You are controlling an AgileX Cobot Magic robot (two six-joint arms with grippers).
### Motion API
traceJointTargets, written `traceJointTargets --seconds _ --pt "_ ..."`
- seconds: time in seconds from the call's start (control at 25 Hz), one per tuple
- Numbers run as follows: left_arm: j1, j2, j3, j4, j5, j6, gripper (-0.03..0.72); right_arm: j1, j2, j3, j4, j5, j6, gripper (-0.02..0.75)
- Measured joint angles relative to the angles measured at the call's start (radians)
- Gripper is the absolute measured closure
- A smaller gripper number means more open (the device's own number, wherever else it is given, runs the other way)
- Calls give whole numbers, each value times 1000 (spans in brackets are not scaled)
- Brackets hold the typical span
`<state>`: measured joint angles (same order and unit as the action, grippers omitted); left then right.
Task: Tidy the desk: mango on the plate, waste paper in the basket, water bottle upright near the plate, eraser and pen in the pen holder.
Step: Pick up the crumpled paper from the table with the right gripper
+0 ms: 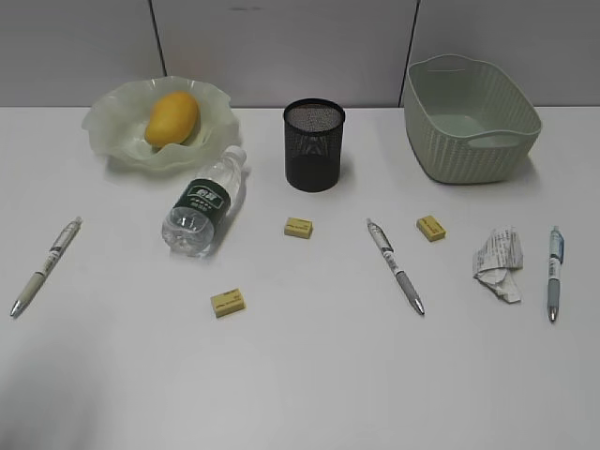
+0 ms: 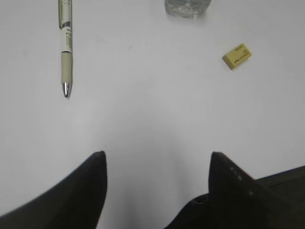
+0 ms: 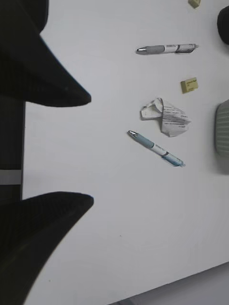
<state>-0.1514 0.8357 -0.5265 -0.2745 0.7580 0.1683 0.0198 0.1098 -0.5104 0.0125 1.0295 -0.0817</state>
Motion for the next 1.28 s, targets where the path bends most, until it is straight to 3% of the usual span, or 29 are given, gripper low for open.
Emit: traceJointTargets --seconds 0.16,0.4,0.48,0.68,0.96,1.28 --pt "0 -1 6 3 -24 0 181 0 145 -16 0 -126 2 280" --pt "0 -1 6 3 -41 0 183 0 352 -9 -20 -554 3 280" --pt "0 -2 6 3 -41 0 188 0 445 -27 -23 -634 3 280" --pt "0 -2 6 3 -40 0 204 0 762 -130 2 -609 3 283" --pt "0 -2 6 4 -21 0 207 0 1175 -361 162 -415 3 285" --pt "0 -2 6 4 -21 0 207 21 1506 -555 255 -302 4 289"
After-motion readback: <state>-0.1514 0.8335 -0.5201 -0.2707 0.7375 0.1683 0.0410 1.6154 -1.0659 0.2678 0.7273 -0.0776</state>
